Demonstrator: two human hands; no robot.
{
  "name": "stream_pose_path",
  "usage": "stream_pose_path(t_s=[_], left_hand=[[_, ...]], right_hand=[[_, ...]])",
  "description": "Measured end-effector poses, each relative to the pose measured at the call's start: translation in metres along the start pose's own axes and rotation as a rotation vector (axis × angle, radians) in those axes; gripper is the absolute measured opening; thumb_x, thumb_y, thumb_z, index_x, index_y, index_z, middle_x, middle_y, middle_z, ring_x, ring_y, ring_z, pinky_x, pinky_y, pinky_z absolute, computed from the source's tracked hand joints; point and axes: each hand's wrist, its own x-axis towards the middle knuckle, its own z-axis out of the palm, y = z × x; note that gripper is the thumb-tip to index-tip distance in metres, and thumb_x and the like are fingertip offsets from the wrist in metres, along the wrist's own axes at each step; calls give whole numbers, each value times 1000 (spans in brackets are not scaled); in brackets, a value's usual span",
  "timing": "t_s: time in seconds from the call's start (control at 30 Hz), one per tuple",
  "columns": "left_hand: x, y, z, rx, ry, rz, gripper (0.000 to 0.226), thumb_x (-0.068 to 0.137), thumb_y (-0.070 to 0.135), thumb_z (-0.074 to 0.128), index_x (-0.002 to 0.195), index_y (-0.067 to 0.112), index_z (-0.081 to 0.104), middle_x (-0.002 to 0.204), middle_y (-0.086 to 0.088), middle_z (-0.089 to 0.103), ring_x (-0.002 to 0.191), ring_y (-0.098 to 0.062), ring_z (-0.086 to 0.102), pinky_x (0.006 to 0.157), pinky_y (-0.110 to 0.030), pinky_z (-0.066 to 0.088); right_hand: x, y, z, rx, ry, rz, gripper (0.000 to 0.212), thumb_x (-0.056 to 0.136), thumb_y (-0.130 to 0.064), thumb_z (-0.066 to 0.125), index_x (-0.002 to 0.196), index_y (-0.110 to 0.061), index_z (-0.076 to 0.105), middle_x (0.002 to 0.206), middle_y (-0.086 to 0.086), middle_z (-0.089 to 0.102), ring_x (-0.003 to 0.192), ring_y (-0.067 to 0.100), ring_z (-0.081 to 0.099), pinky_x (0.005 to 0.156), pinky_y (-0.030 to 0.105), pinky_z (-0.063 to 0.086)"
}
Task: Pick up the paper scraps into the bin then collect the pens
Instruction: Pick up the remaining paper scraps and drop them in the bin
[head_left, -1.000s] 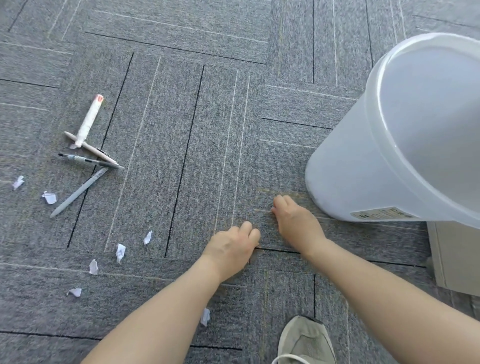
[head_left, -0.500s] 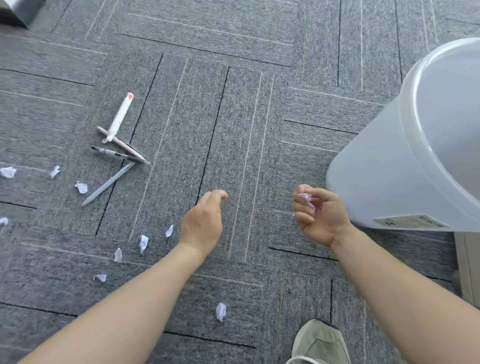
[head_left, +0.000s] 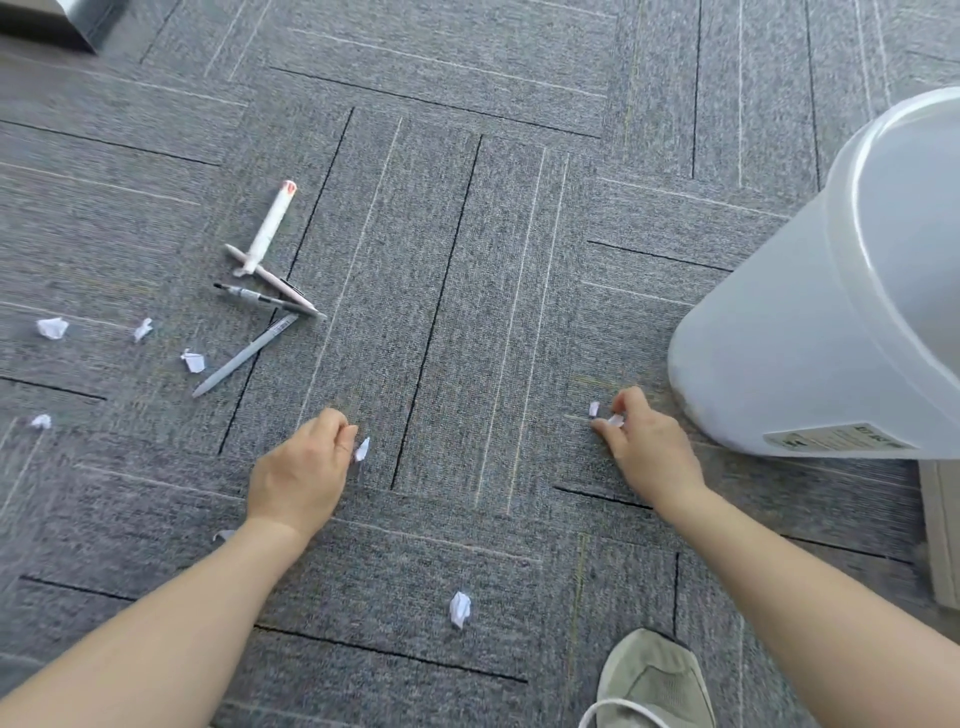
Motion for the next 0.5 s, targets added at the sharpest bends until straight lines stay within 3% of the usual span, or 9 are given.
stream_pose_path(t_s=[0.1,0.27,0.43,0.5], left_hand=[[-3,1,2,-7,-8,-8,32,96,41,28,89,17,48,66,3,55,49,-20,49,44,-25,30],[-3,3,2,-5,-41,-44,26,98,39,32,92,19,48,76,3,60,55,-19,53,47,-26,30],[-8,5,-1,43,-69,23,25,94,43,44,96,18,46,75,6,54,57,-17,49,47,-26,29],[-8,7,0,55,-82,28,26,93,44,46,95,19,44,73,5,55,56,-16,49,46,-26,27]], right_hand=[[4,-2,0,-84,-15,-68,19,98,-23,52,85,-12,43,74,12,63,69,34,59,54,37,33],[3,-5,-5,59,-5,-40,17,98,-17,50,83,-12,45,65,1,52,64,28,51,57,35,31],[9,-9,-2,14,33,3,18,97,-29,51,97,-13,44,75,3,57,69,27,50,59,36,36],[11,-10,0,-7,26,25,20,96,-31,53,94,-13,45,76,3,55,70,27,50,60,36,36]])
